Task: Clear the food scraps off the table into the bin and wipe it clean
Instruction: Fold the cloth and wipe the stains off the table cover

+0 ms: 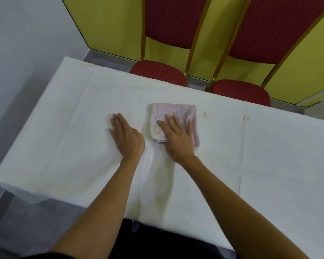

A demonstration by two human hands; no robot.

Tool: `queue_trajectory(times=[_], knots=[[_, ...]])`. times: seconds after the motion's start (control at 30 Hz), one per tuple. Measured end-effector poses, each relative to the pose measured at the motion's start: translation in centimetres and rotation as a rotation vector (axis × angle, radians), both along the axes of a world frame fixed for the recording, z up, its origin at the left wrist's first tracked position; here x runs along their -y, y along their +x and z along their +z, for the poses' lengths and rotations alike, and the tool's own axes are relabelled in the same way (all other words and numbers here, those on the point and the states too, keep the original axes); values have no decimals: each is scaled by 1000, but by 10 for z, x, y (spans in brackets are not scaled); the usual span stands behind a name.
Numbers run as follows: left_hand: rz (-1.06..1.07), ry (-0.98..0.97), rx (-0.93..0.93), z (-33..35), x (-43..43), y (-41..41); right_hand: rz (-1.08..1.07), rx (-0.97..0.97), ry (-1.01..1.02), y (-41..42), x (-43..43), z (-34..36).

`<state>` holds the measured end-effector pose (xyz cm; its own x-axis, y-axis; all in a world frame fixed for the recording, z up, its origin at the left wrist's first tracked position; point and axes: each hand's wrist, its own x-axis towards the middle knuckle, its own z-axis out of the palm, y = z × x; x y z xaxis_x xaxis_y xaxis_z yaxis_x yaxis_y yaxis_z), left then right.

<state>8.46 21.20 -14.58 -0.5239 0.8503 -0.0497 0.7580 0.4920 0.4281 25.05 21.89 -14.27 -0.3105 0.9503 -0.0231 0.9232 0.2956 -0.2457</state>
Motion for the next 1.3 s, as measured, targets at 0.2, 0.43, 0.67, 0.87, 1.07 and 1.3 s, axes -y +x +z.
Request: queue_trajectory(times=[0.2,0.43,0.67,0.87,1.07,1.3], knots=[[-128,26,-189,-22,9,-5,-245,64,-66,45,-35,10],[-120,27,-204,-23,10,-3,-82,51,-111,-48,-60,8],[-135,26,-223,-22,11,-2,63,-58,-34,9,-74,9],[-128,-2,-206,-20,10,-2,-290,-107,-36,71,-65,10],[-134,15,-204,-20,10,-2,1,-202,-99,-18,-40,16],[-196,-10,-234,-25,9,-10,-116,-206,-36,62,-43,8]])
